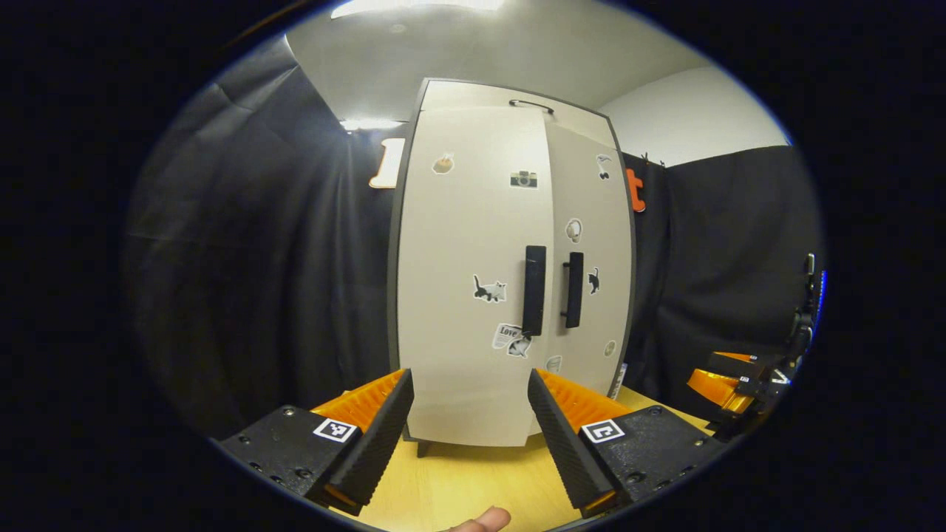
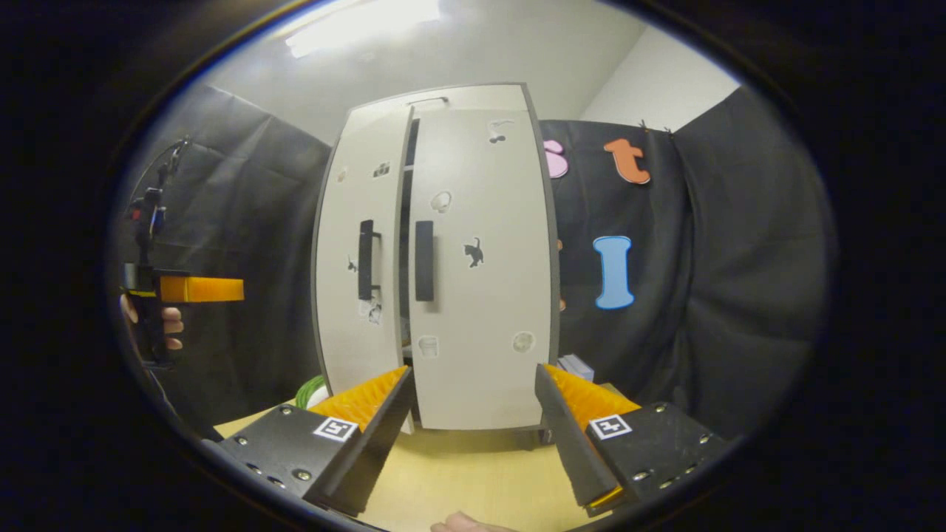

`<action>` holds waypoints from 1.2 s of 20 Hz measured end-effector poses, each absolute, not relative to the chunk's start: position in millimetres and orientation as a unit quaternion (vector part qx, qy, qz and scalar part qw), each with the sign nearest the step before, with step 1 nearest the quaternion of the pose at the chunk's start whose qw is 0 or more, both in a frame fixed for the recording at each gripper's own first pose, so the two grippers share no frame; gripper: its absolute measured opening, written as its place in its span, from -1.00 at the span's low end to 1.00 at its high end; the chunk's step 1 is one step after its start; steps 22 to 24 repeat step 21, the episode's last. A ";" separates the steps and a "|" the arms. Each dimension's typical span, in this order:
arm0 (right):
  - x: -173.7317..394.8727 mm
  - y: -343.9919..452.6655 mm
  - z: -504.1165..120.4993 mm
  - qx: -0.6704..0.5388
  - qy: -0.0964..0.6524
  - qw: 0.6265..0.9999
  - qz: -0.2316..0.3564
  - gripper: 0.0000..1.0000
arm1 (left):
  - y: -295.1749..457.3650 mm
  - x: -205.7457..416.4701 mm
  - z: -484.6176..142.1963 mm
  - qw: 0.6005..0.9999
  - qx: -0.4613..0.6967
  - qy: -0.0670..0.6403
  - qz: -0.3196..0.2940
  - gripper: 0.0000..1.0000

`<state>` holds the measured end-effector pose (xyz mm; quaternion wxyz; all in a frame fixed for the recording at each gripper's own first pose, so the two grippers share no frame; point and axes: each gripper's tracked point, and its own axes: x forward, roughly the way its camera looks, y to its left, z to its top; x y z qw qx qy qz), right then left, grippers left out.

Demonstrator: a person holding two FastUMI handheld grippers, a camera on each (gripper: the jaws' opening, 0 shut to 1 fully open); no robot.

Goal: Grab one shoe with the right hand and put it into the shoe cabinet, grab the other shoe with the left hand and put it into the shoe cabinet; then close the right door with the right hand and the left door with the left hand.

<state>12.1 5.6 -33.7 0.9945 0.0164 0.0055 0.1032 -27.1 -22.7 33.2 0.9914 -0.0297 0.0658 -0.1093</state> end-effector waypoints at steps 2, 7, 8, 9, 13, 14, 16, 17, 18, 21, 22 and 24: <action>7.4 12.6 -31.1 0.016 0.006 0.994 0.108 0.96 | -15.5 -34.7 33.1 0.993 -0.024 0.057 -0.096 0.92; 0.4 23.3 -11.7 0.027 -0.004 0.994 0.104 0.96 | -14.2 -56.3 19.6 0.992 -0.015 0.073 -0.102 0.92; -1.2 27.6 -8.0 0.031 -0.007 0.993 0.111 0.96 | -17.2 -61.5 17.5 0.992 -0.021 0.075 -0.100 0.99; -3.7 28.3 -6.7 0.036 -0.008 0.993 0.114 0.96 | -18.3 -65.5 14.2 0.992 -0.026 0.079 -0.098 0.92; -12.5 25.0 1.3 0.043 -0.020 0.992 0.118 0.96 | -26.6 -78.8 8.9 0.990 -0.047 0.081 -0.101 0.92; -13.9 22.7 2.5 0.037 -0.025 0.992 0.116 0.96 | -25.3 -80.0 11.2 0.991 -0.049 0.076 -0.095 0.92; -18.6 18.1 3.5 0.032 -0.035 0.993 0.112 0.96 | -22.1 -84.3 17.2 0.993 -0.057 0.066 -0.081 0.92; -20.5 16.2 3.5 0.035 -0.040 0.992 0.111 0.96 | -24.2 -85.9 19.8 0.993 -0.053 0.058 -0.085 0.92; -21.1 14.9 3.8 0.039 -0.040 0.992 0.110 0.96 | -24.4 -86.9 21.2 0.994 -0.049 0.054 -0.087 0.92; -24.4 13.4 5.2 0.041 -0.042 0.991 0.118 0.96 | -21.8 -87.9 24.9 0.994 -0.056 0.047 -0.077 0.92; -24.4 13.4 5.2 0.041 -0.042 0.991 0.118 0.96 | -21.8 -87.9 24.9 0.994 -0.056 0.047 -0.077 0.92; -24.4 13.4 5.2 0.041 -0.042 0.991 0.118 0.96 | -21.8 -87.9 24.9 0.994 -0.056 0.047 -0.077 0.92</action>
